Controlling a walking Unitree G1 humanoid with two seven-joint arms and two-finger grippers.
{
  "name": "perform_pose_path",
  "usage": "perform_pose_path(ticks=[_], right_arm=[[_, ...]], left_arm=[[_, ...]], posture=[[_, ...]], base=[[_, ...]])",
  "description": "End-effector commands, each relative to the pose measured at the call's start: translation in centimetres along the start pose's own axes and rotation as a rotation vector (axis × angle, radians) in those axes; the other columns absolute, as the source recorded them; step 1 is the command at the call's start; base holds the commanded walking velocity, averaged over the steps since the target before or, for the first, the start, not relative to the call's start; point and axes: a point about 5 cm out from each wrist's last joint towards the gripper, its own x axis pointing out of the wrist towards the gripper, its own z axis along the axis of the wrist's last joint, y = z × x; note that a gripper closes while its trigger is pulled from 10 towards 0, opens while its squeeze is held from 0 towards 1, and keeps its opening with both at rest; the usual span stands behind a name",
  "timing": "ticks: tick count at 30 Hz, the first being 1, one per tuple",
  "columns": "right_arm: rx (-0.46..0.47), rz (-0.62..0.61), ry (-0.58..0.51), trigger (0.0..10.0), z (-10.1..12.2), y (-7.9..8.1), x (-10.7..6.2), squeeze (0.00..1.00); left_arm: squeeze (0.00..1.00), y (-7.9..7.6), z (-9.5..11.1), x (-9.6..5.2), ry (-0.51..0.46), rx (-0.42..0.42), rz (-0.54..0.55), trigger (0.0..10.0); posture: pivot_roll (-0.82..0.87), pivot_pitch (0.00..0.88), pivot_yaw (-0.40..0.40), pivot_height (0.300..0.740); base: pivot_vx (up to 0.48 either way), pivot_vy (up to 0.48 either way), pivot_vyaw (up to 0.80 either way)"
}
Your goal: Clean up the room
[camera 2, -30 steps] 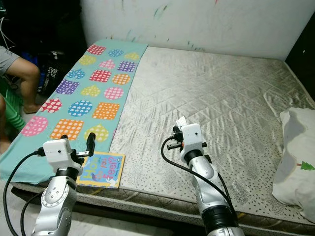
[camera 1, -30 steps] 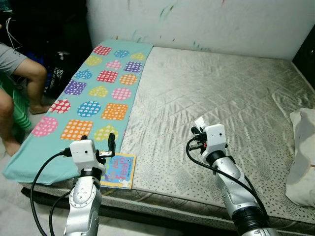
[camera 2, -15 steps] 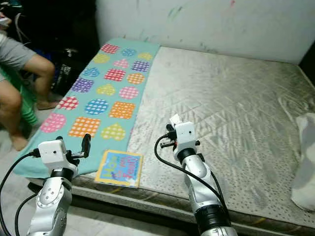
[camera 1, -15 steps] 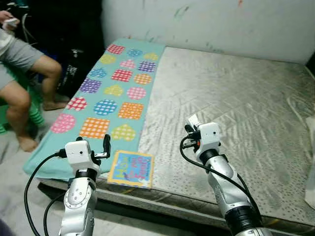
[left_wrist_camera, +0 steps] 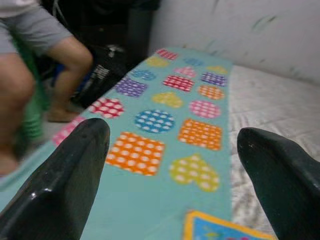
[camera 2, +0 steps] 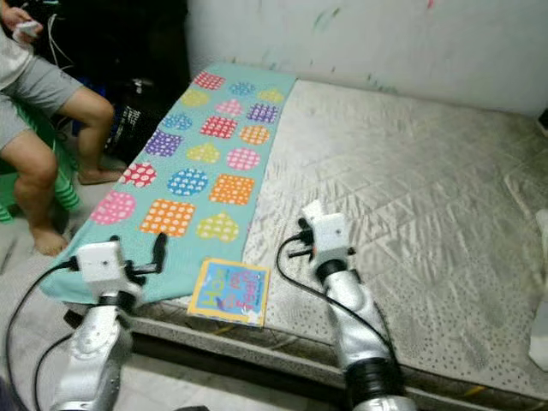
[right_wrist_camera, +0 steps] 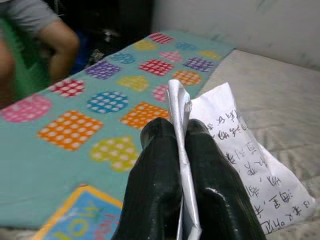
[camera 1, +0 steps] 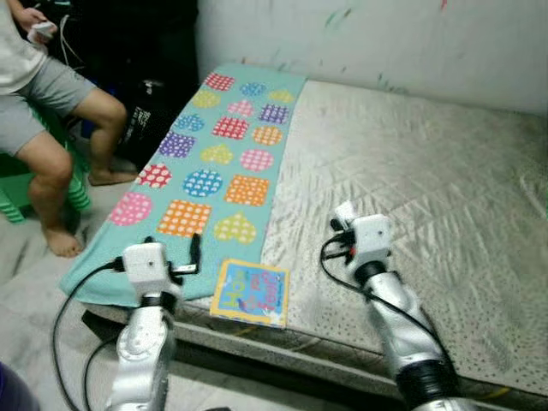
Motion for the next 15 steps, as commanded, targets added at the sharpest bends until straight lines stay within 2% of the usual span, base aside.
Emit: perform_pose_path(ticks=[1,15], right_arm=[[-0.014,-0.025,-0.005,10.0,0.23,-1.06,-0.07,0.0],[-0.018,-0.021,-0.005,10.0,0.28,-1.06,0.03,0.0]], left_arm=[[0.0,-0.7,-0.06,0.09,0.004,-0.01,-0.022,10.0],[0.0,-0.82,-0.15,0.2,0.008,-0.011,-0.023,10.0]], posture=[[0.08,0.038,-0.003,0.74],[0.08,0.034,-0.003,0.74]], base=[[0.0,0.382,0.0],[0.0,0.382,0.0]])
